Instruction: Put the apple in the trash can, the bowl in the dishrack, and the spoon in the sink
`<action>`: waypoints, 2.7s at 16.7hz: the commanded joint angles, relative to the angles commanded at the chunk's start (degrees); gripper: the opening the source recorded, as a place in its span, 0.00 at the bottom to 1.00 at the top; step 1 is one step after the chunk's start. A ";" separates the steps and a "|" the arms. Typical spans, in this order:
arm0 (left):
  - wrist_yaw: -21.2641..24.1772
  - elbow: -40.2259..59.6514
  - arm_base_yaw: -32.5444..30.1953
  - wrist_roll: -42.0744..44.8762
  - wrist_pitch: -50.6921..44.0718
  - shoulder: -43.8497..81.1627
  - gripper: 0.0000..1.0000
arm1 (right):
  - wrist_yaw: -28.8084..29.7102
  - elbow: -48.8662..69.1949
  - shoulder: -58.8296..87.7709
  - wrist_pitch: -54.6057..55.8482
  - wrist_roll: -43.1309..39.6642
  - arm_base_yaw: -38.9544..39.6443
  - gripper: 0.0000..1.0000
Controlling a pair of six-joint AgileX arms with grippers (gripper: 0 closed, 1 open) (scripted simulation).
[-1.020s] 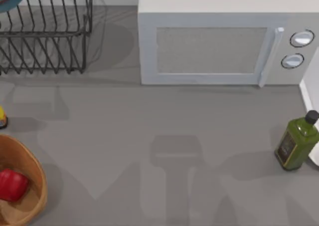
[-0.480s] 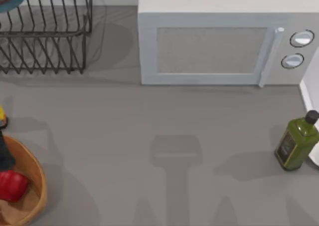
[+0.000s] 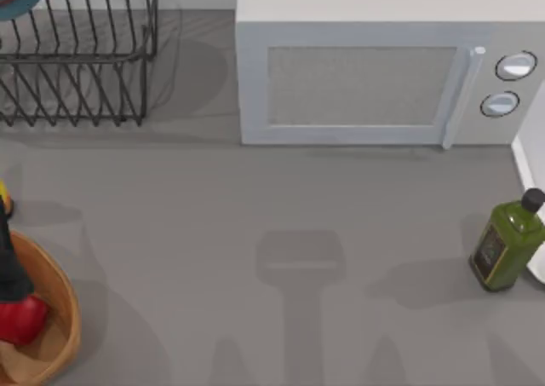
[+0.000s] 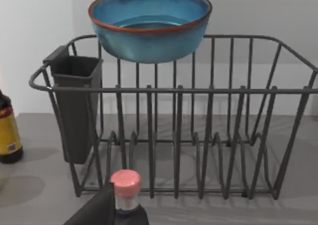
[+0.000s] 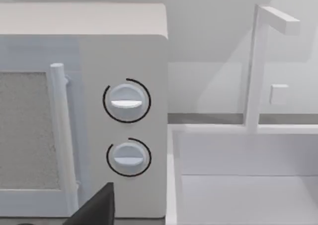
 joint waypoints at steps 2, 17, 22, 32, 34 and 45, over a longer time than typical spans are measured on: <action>0.00 0.00 0.00 0.00 0.00 0.00 1.00 | 0.01 1.35 1.85 -1.56 -1.33 -0.25 1.00; 0.00 0.00 0.00 0.00 0.00 0.00 1.00 | -0.19 37.78 59.64 -44.55 -37.50 -6.62 1.00; 0.00 0.00 0.00 0.00 0.00 0.00 1.00 | -0.22 46.78 73.94 -55.15 -46.64 -8.04 1.00; 0.00 0.00 0.00 0.00 0.00 0.00 1.00 | -0.24 47.96 77.31 -56.82 -48.82 -8.13 1.00; 0.00 0.00 0.00 0.00 0.00 0.00 1.00 | -0.24 45.01 77.78 -53.54 -48.69 -8.14 1.00; 0.00 0.00 0.00 0.00 0.00 0.00 1.00 | -0.22 35.29 91.00 -30.52 -48.42 -8.07 1.00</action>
